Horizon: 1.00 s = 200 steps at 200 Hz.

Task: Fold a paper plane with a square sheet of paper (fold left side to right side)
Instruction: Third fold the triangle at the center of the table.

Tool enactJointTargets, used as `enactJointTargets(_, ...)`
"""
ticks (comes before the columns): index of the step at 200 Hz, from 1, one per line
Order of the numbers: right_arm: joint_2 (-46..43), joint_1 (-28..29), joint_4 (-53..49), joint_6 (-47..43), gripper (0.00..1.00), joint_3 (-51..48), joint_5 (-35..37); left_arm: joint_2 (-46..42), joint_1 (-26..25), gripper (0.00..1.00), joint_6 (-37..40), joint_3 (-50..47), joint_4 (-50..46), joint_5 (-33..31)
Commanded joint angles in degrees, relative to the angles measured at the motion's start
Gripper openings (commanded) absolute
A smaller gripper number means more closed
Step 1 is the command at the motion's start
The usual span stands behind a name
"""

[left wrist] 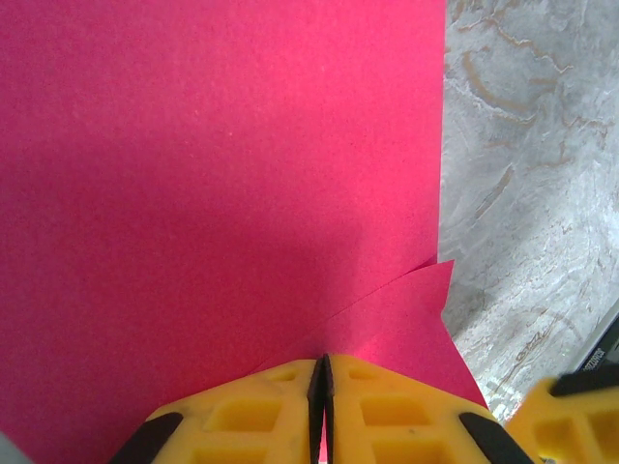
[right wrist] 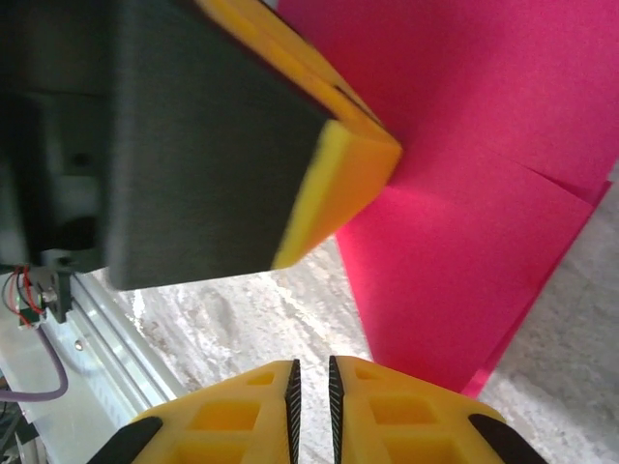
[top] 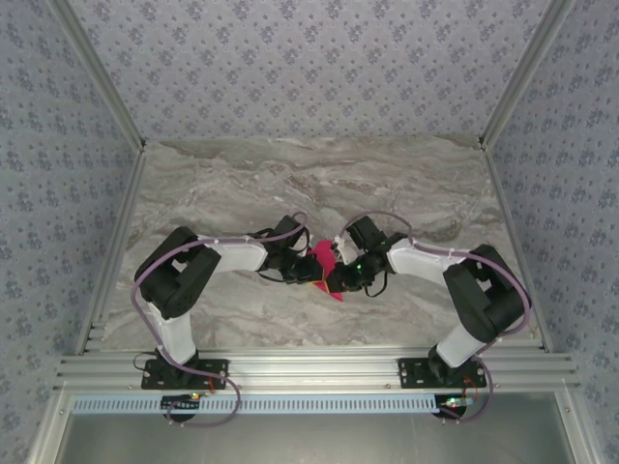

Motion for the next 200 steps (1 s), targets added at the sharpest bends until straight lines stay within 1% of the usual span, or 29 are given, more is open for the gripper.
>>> enactJointTargets(1,1.7,0.3,-2.0,0.4,0.19,1.3,1.3,3.4,-0.6,0.12,0.8,-0.9,-5.1,-6.0)
enactJointTargets(57,2.9,0.4,-5.0,-0.8,0.19,0.8,4.5,3.7,-0.5,0.12,1.3,-0.5,-5.7,-6.1)
enactJointTargets(106,3.9,0.7,-6.4,-1.5,0.19,0.8,5.0,3.8,-0.5,0.12,1.5,-0.1,-6.2,-6.2)
enactJointTargets(157,4.2,0.8,-9.0,-2.0,0.19,0.7,7.9,4.0,-0.4,0.12,1.8,0.3,-6.7,-6.4)
enactJointTargets(175,3.9,0.8,-10.7,-2.5,0.16,0.7,9.5,4.1,-0.5,0.12,1.9,0.5,-7.0,-6.5)
enactJointTargets(200,1.0,0.8,-11.5,-2.2,0.13,1.0,10.2,4.0,-0.5,0.12,2.0,0.7,-7.3,-6.6)
